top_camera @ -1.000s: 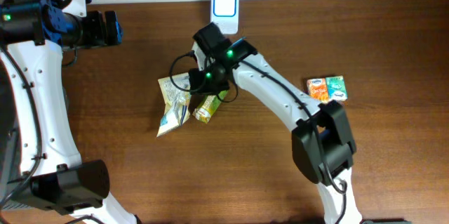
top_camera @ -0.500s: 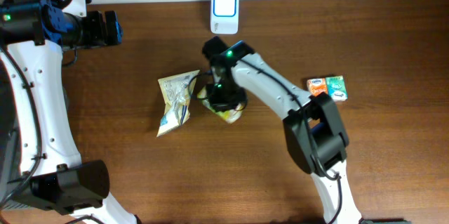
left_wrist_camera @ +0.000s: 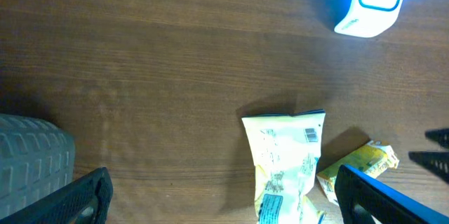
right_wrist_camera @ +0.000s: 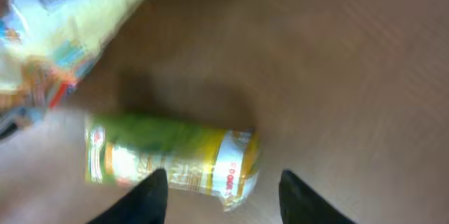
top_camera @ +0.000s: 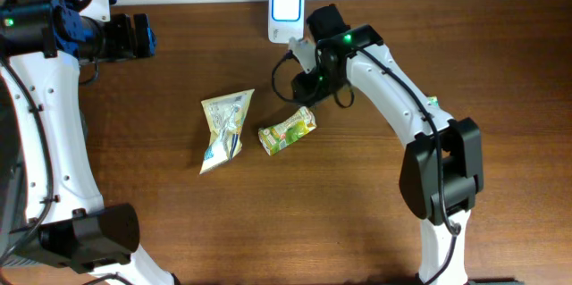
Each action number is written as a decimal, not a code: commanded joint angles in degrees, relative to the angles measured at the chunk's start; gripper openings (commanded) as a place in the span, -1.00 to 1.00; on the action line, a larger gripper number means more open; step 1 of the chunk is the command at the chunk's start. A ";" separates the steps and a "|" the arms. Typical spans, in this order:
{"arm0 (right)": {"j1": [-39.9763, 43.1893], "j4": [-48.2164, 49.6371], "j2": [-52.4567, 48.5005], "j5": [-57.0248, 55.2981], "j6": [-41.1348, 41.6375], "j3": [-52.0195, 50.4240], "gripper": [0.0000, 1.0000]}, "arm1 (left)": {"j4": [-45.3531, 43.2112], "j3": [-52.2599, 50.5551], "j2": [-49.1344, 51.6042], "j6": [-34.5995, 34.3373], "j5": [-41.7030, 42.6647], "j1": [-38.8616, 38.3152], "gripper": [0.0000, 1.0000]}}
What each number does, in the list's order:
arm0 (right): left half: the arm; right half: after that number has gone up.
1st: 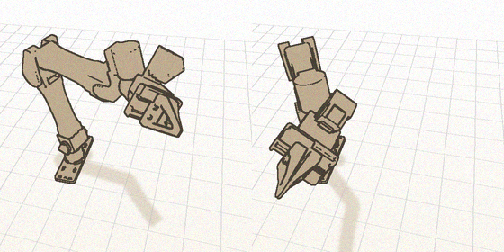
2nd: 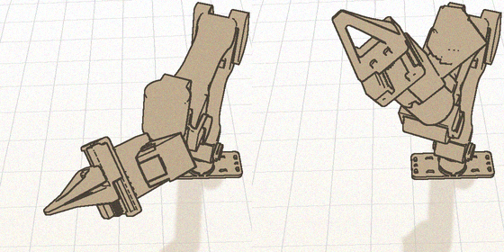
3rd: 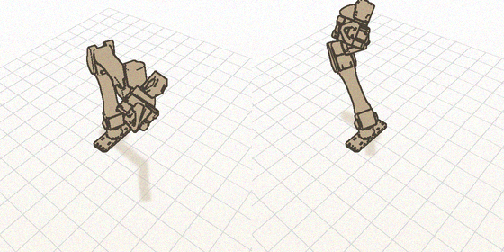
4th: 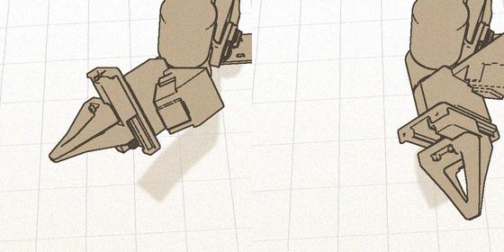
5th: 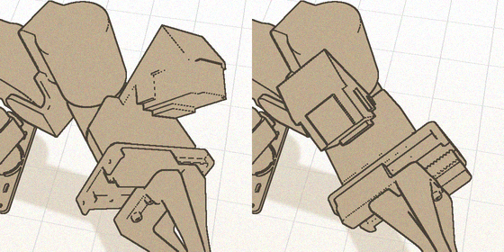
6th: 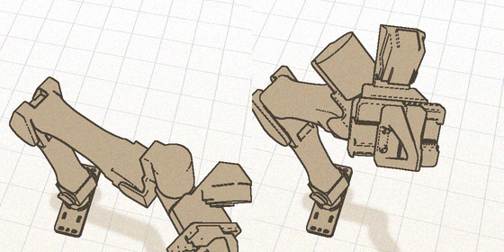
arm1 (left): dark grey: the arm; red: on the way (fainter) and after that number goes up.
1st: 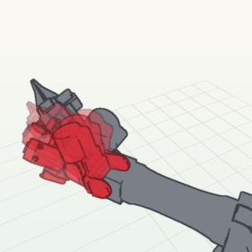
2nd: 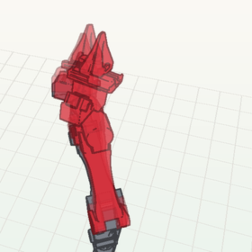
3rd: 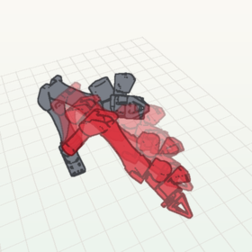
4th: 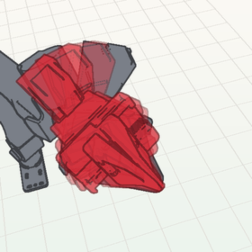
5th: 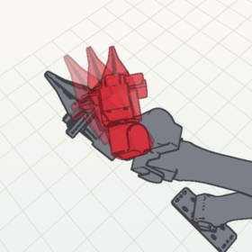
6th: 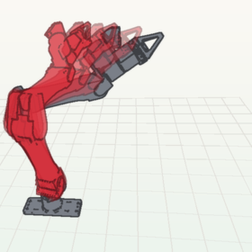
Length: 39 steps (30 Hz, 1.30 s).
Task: Scan the item barcode
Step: 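Reach the right gripper to the green tea carton and grasp it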
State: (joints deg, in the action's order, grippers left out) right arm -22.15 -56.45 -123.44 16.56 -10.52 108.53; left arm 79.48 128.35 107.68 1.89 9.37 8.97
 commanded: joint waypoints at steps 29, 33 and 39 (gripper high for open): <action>-1.84 -16.70 4.46 -0.52 -6.64 -8.70 0.58 | -0.07 -0.11 0.20 0.28 -0.02 0.31 0.98; -3.61 -8.48 4.09 -0.50 -7.80 -13.81 0.65 | -0.07 -0.11 0.20 0.28 -0.02 0.31 0.98; -5.16 3.37 4.02 -4.79 -11.13 -22.34 0.54 | -0.07 -0.11 0.20 0.28 -0.02 0.31 0.99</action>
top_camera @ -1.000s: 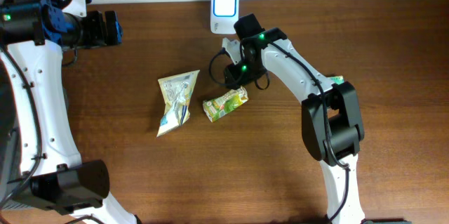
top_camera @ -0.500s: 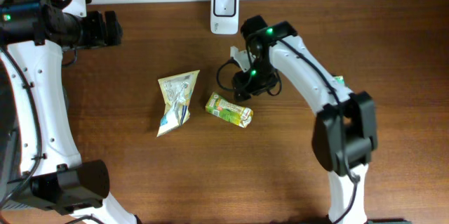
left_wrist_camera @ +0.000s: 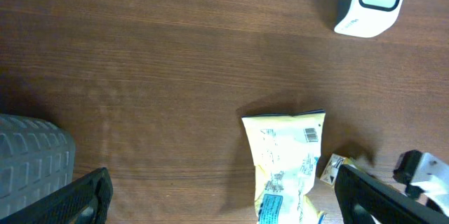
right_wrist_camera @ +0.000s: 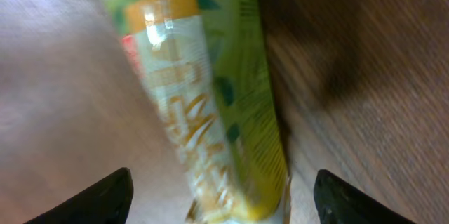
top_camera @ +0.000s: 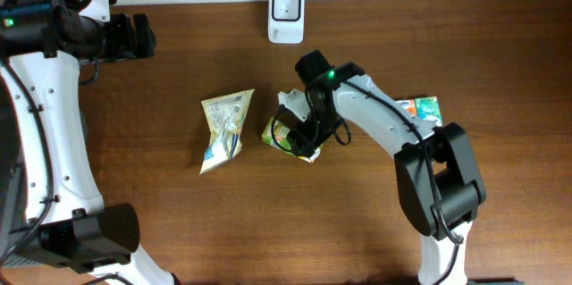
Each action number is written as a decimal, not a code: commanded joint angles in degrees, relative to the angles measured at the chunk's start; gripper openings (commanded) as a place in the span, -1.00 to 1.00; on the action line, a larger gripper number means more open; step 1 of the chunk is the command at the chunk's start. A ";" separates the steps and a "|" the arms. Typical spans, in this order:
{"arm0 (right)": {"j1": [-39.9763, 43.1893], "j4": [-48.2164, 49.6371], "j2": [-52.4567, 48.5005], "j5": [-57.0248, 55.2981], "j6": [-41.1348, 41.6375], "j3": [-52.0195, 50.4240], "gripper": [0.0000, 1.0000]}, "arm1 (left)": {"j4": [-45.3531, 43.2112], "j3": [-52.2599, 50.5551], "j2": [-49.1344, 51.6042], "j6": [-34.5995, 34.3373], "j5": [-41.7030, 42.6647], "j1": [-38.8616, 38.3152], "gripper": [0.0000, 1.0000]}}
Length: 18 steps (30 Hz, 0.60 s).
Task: Scan the item barcode
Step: 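Reach the right gripper to the green tea carton and grasp it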
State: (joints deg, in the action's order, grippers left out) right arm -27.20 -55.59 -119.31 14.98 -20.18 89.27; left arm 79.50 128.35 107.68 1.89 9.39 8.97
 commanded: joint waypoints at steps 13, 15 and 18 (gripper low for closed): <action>4.55 -3.76 0.13 10.14 5.90 2.91 -0.89 | -0.09 -0.11 0.20 0.28 -0.02 0.31 0.98; 6.14 -7.52 0.13 19.28 5.57 7.15 -0.92 | -0.09 -0.11 0.20 0.28 -0.04 0.31 0.99; 9.35 -11.72 0.13 37.64 0.85 11.61 -0.92 | -0.09 -0.11 0.20 0.28 -0.04 0.31 0.98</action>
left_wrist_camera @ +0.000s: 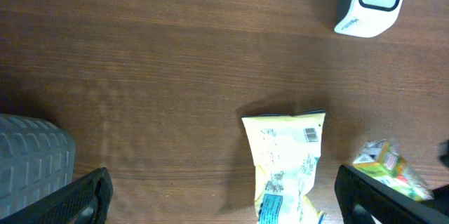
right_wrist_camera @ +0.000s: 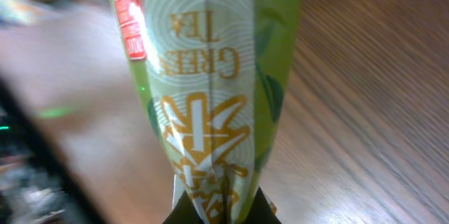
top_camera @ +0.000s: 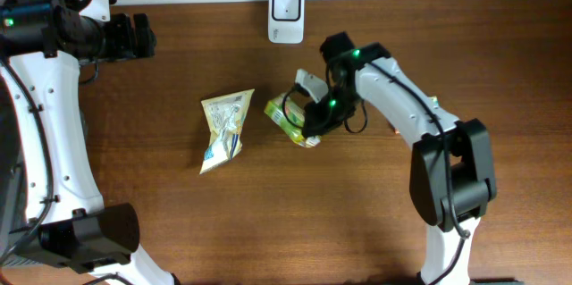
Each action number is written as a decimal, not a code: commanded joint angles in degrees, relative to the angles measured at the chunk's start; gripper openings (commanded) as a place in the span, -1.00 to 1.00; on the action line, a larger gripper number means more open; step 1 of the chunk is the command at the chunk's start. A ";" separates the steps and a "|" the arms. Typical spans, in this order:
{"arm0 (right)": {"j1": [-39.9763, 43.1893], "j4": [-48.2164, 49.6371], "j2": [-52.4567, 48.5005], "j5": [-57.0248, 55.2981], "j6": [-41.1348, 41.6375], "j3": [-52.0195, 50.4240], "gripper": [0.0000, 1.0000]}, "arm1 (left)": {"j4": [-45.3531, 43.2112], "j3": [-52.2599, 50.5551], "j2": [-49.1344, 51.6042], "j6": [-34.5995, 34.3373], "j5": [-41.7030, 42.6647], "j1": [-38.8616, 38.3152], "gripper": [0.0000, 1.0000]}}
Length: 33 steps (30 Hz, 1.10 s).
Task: Scan the item barcode
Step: 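Reach the right gripper to the green tea carton and grasp it, then lift the green tea carton and hold it over the scanner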
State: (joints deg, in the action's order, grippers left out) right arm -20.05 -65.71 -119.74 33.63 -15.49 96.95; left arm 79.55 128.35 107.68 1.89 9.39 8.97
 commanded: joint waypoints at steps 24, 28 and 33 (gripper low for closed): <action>11.58 -2.67 0.57 19.08 4.00 5.68 -0.92 | -0.13 -0.11 0.20 0.28 -0.04 0.31 0.98; 6.62 -3.30 0.57 -11.54 14.05 10.49 -0.92 | -0.13 -0.11 0.20 0.28 -0.04 0.31 0.98; -2.14 3.89 0.31 -61.33 17.22 22.21 -0.92 | -0.13 -0.11 0.20 0.28 -0.04 0.31 0.98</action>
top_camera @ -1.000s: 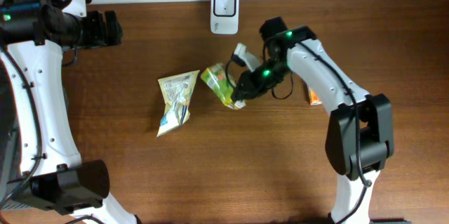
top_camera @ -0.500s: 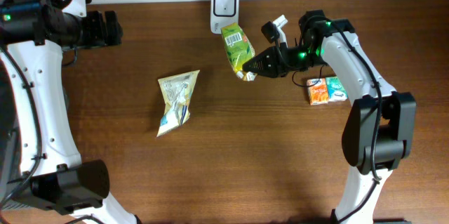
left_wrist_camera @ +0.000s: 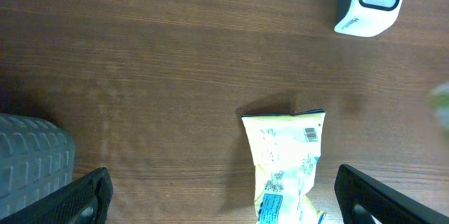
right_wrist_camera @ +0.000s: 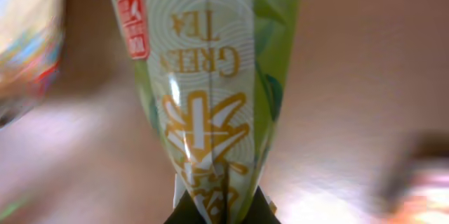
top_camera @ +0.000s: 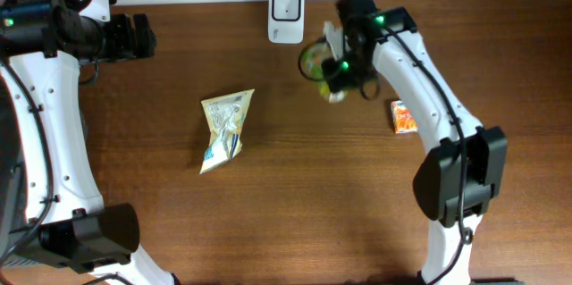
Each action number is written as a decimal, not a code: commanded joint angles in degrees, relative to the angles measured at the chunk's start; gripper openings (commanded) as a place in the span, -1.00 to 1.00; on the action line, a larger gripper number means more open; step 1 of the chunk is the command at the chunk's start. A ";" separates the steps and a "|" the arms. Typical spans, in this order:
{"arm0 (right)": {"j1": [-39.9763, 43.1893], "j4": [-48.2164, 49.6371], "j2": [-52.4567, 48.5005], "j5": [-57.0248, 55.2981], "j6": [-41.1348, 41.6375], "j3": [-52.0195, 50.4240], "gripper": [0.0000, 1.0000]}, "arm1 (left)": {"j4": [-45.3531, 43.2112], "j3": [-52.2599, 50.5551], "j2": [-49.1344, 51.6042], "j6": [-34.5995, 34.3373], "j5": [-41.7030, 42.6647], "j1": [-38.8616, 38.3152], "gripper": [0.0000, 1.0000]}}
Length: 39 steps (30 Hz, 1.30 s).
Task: Scan the item barcode
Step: 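Lift the green tea carton and hold it over the scanner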
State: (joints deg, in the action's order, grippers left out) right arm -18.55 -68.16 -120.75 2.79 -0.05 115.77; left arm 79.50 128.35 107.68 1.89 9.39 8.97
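Observation:
The green tea packet (right_wrist_camera: 210, 76) fills the right wrist view, pinched at its lower end by my right gripper (right_wrist_camera: 217, 210), which is shut on it. From overhead the packet (top_camera: 315, 60) hangs above the table just right of the white scanner (top_camera: 286, 2) at the back edge, with the right gripper (top_camera: 336, 69) beside it. My left gripper (top_camera: 141, 37) stays at the far left, open and holding nothing. Its wrist view shows the scanner at the upper right and its own dark fingers (left_wrist_camera: 81, 196) wide apart.
A yellow-white snack packet (top_camera: 223, 129) lies left of centre, its barcode face up (left_wrist_camera: 287, 164). A small orange packet (top_camera: 404, 116) lies on the right. A grey ribbed object (left_wrist_camera: 28, 161) sits at the left of the left wrist view.
My right gripper has carried the green tea packet from above mid-table up and right, close to the scanner. The orange packet is now uncovered. The left arm has not moved.
My right gripper was open over the green tea packet lying on the table. Then it was down around the packet. Then it was shut on it and held it above the table, and now holds it beside the scanner.

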 commanded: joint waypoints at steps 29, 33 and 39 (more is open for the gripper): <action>-6.47 74.47 -23.43 -36.92 -56.74 3.30 -0.92 | -0.09 -0.11 0.20 0.28 -0.04 0.20 0.98; -6.47 75.01 -23.41 -37.62 -56.74 3.30 -0.92 | -0.09 -0.11 0.20 0.28 -0.04 0.20 0.99; -6.58 73.22 -18.14 -39.06 -51.23 3.30 -0.92 | -0.09 -0.11 0.20 0.28 -0.04 0.20 0.98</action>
State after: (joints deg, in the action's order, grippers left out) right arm -24.91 5.67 -144.92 -34.72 -56.82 117.82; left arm 79.53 128.35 107.68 1.89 9.39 8.97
